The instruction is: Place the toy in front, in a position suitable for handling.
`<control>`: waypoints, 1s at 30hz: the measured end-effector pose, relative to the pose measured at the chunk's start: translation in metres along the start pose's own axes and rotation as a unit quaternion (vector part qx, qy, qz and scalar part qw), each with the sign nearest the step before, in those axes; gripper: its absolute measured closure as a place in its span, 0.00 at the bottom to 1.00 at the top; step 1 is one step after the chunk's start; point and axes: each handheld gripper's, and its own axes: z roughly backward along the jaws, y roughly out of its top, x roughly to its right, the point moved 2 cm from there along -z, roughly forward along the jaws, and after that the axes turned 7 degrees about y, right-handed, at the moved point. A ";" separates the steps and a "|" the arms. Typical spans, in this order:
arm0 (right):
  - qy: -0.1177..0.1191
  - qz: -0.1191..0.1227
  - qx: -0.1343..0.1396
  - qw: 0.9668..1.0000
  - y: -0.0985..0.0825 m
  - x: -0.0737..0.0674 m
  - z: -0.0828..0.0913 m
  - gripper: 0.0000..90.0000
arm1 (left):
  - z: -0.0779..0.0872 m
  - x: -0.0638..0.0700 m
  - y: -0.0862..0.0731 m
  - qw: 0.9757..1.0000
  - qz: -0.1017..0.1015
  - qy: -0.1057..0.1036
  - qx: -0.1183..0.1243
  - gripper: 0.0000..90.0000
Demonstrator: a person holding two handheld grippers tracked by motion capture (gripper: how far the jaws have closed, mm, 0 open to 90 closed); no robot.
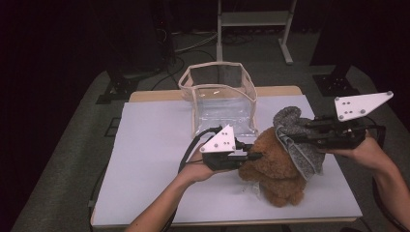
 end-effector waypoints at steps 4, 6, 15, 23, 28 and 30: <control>-0.006 0.003 -0.011 1.000 0.001 -0.001 -0.007 0.85 | 0.004 -0.003 0.000 1.000 -0.003 -0.001 -0.011 0.78; -0.006 0.007 -0.021 1.000 0.003 -0.001 -0.015 0.85 | 0.008 -0.003 0.001 1.000 -0.005 -0.005 -0.019 0.66; 0.005 0.043 -0.068 0.997 0.019 -0.004 -0.056 0.85 | 0.020 -0.005 -0.001 0.998 -0.015 0.019 -0.053 0.65; 0.008 0.021 -0.027 0.999 0.010 0.002 -0.049 0.85 | 0.026 -0.009 -0.001 0.999 -0.002 0.018 -0.039 0.54; 0.022 0.044 -0.054 0.997 0.020 -0.005 -0.068 0.85 | 0.026 -0.006 0.005 0.998 -0.013 0.010 -0.066 0.50; 0.022 0.053 -0.054 0.997 0.023 -0.006 -0.069 0.84 | 0.026 -0.007 0.002 0.997 -0.010 0.007 -0.072 0.53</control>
